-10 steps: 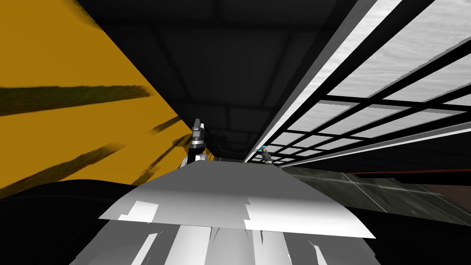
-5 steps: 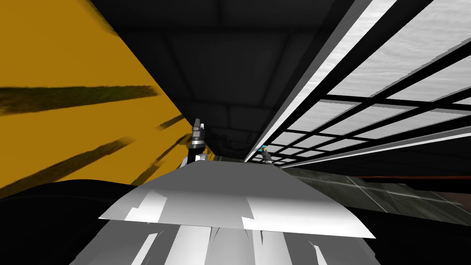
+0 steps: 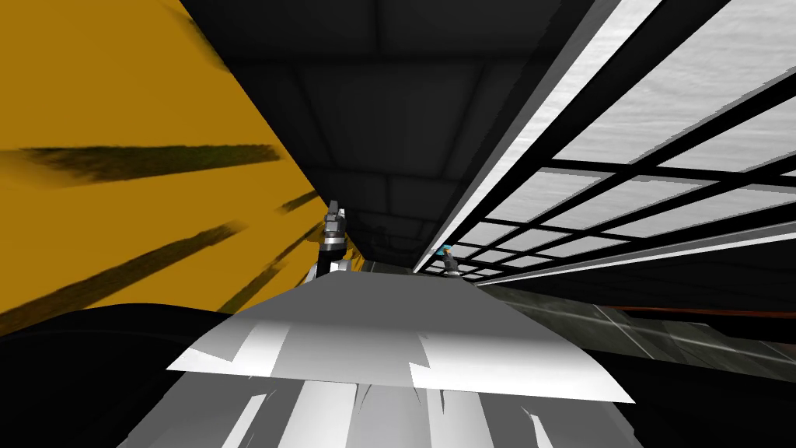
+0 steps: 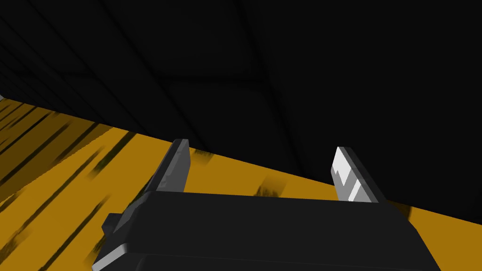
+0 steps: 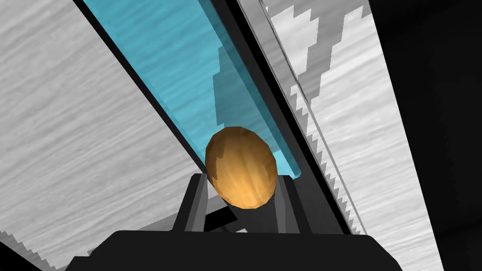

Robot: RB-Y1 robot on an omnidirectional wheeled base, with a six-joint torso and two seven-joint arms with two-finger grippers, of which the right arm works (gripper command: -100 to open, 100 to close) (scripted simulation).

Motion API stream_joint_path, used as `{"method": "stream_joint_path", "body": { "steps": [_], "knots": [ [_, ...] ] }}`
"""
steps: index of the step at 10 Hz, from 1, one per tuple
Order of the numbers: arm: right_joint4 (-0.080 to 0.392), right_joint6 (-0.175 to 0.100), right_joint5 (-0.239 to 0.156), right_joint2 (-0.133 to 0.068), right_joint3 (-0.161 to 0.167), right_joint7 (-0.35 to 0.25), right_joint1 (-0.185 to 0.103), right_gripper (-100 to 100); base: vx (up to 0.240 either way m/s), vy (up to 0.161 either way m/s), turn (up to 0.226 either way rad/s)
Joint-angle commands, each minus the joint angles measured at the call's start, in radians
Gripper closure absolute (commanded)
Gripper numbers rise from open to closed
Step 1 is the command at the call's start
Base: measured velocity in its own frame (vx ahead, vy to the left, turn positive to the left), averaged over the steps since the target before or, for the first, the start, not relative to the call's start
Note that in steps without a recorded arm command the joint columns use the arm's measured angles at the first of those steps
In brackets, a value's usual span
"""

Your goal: Pull the door open

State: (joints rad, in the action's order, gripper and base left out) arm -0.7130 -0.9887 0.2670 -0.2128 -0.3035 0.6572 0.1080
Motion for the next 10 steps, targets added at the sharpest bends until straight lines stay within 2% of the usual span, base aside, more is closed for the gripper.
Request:
{"method": "stream_joint_path", "body": {
  "steps": [1, 2, 3, 10],
  "knots": [
    [-0.003, 0.000, -0.009, 0.000, 0.005, -0.028, -0.001, 100, -0.036, -0.016, 0.020],
    [-0.003, 0.001, -0.024, -0.001, 0.011, -0.064, -0.001, 100, -0.033, -0.006, 0.055],
    [0.000, -0.012, -0.006, -0.006, 0.001, -0.014, 0.013, -100, -0.032, 0.016, -0.016],
    [-0.013, -0.077, 0.055, -0.027, -0.036, 0.142, 0.090, -100, -0.035, 0.046, -0.047]
  ]
}}
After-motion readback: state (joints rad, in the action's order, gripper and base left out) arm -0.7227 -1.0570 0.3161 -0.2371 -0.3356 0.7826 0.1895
